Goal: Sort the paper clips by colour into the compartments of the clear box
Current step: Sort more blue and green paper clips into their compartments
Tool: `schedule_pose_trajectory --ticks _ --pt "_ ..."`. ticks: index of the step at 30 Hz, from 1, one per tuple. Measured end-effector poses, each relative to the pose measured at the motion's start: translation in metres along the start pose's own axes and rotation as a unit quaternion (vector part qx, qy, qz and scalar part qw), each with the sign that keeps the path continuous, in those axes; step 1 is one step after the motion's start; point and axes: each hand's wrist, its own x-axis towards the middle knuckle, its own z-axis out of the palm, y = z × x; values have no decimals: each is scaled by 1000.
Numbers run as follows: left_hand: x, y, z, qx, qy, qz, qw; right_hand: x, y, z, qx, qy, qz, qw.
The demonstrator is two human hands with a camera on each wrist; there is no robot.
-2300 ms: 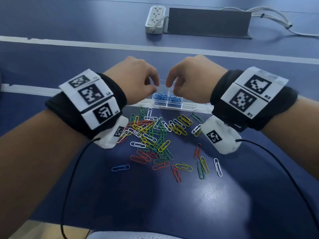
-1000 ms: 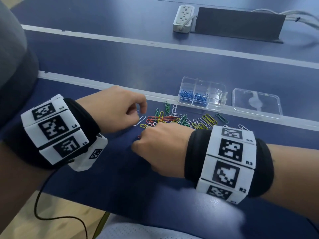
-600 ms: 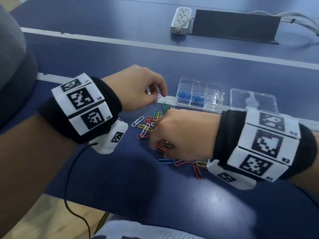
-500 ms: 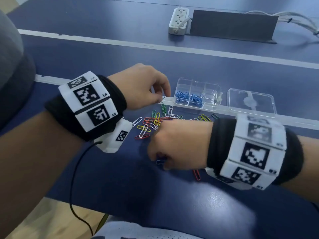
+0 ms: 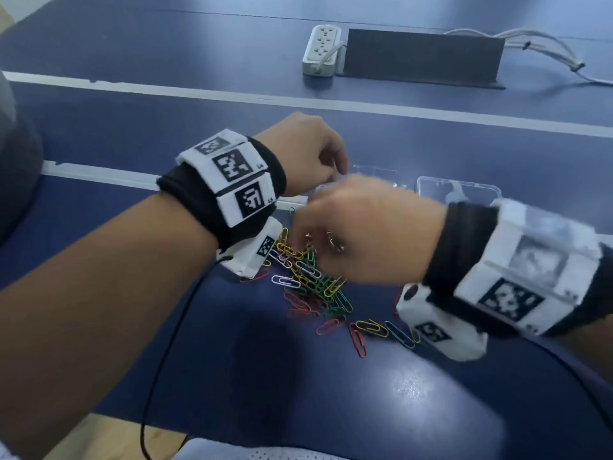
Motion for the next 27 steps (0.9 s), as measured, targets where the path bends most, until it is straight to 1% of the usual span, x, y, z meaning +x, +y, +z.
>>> schedule_pose_trajectory --ticks 3,5,7,9,11,15,17,20,23,27 --pt "-10 -12 -8 -2 30 -27 999 11 33 -20 4 91 95 991" --pt "-16 -21 -12 22 31 -46 998 22 49 -26 -6 123 138 983" --pt "-22 -27 -12 47 1 -66 997 32 57 -25 -1 121 157 980" --pt "-30 -30 -9 74 -51 -81 993 39 60 -19 2 96 164 982" --pt "-35 -33 -5 85 -86 -91 989 40 60 -15 5 83 163 983" --pt "-40 -35 1 79 -100 -91 988 32 52 -15 -22 90 109 990" --pt "-41 -32 2 77 -104 -79 988 26 43 -12 -38 57 69 995" --pt "-40 -29 2 94 -106 -66 988 22 32 2 -68 -16 24 997" --pt "-37 -31 0 118 -102 -71 985 25 32 11 -67 -61 28 996" --pt "-36 -33 1 133 -125 -60 981 23 35 12 -74 -73 41 994"
